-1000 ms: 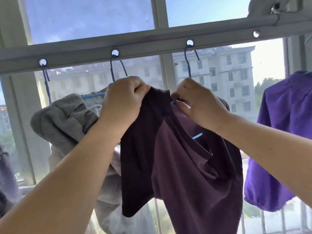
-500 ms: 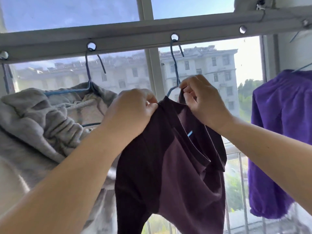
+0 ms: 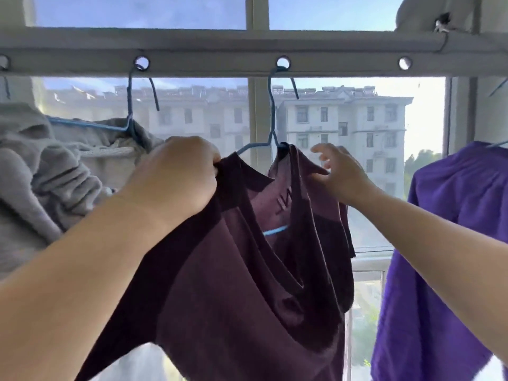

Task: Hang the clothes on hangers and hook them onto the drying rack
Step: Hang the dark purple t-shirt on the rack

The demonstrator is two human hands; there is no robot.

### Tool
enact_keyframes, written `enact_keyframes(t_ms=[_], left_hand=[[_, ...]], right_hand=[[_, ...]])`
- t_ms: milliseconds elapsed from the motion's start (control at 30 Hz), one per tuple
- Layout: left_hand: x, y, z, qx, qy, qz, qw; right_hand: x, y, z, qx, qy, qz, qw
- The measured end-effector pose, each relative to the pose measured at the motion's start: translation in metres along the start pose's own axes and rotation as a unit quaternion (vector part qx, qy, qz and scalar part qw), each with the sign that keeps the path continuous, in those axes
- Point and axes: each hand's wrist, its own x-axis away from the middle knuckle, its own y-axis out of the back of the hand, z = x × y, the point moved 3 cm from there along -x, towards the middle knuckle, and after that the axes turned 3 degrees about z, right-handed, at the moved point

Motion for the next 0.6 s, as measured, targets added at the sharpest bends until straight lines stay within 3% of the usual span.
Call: enact_keyframes(t_ms=[133, 233, 300, 367, 467, 600], left_hand=[[0.001, -0.005, 0.0, -0.025, 0.022, -0.082, 0.996], [0.003, 0.0, 0.004, -0.062, 0.005, -0.14, 0.988], [0.004, 0.002, 0.009, -0.08, -0.009, -0.153, 0.985], [0.006, 0.004, 0.013, -0.09, -0.02, -0.157, 0.983], [0.009, 0.009, 0.017, -0.1, -0.031, -0.16, 0.982], [0.011, 0.018, 0.021, -0.099, -0.031, -0.162, 0.981]], right_hand=[[-0.01, -0.008, 0.008, 0.023, 0.042, 0.032, 0.998], [-0.007, -0.004, 0.004, -0.119, 0.043, 0.045, 0.991], [-0.001, 0.001, 0.001, -0.24, 0.038, 0.09, 0.966], [0.001, 0.01, -0.002, -0.29, 0.036, 0.121, 0.949], [-0.001, 0.026, -0.002, -0.272, 0.043, 0.137, 0.952], [-0.018, 0.04, -0.008, -0.2, 0.0, 0.06, 0.978]])
